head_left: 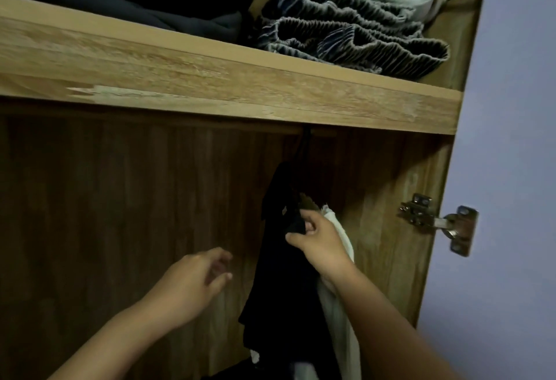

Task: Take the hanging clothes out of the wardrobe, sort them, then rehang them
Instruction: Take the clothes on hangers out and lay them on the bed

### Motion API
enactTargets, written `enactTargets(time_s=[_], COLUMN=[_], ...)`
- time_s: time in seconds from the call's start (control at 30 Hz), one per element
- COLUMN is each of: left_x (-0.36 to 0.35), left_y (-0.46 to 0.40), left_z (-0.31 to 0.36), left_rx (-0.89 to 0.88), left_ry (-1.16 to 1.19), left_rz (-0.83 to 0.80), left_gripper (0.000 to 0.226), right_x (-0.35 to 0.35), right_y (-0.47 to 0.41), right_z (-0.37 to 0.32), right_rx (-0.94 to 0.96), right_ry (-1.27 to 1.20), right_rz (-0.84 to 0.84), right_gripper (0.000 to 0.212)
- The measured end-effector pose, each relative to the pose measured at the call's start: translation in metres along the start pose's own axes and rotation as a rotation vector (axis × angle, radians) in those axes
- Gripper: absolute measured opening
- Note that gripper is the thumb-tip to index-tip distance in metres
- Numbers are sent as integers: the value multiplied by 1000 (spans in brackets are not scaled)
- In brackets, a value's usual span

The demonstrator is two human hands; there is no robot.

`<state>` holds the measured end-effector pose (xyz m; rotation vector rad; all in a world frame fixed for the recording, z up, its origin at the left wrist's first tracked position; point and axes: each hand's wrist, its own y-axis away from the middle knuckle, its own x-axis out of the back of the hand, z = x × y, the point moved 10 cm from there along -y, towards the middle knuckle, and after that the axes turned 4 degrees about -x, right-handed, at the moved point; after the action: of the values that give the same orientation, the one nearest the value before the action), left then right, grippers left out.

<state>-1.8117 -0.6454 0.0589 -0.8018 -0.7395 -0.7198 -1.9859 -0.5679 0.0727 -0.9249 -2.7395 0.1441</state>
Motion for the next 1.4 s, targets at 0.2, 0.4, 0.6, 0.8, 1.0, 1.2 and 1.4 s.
enactTargets(time_s=[0.2, 0.4, 0.6, 0.8, 1.0, 1.2, 1.4], left_x=[30, 51, 52, 53, 26, -35, -42], left_y=[-16, -25, -37, -47, -55, -44, 13], left_z=[-30, -48, -50, -38, -9, 47, 106], left_rx=[-22, -64, -140, -196, -286, -507, -654], left_ry=[10, 61, 127, 123, 27, -41, 171], left_rz=[26, 71, 156, 269, 290, 36, 200], left_gripper=[27, 29, 19, 29, 48, 67, 52], right_x=[-27, -22, -23, -11, 19, 55, 101], right_y=[-7, 8, 43, 97, 158, 229, 317], right_z=[-13, -44, -34, -17, 10, 14, 2], right_rx=[27, 130, 57, -54, -121, -159, -205], right_ry=[-475, -678, -624, -616, -548, -425, -145], right_rz=[3, 71, -55, -124, -101, -80, 104], right_gripper=[59, 56, 53, 49, 45, 38, 49])
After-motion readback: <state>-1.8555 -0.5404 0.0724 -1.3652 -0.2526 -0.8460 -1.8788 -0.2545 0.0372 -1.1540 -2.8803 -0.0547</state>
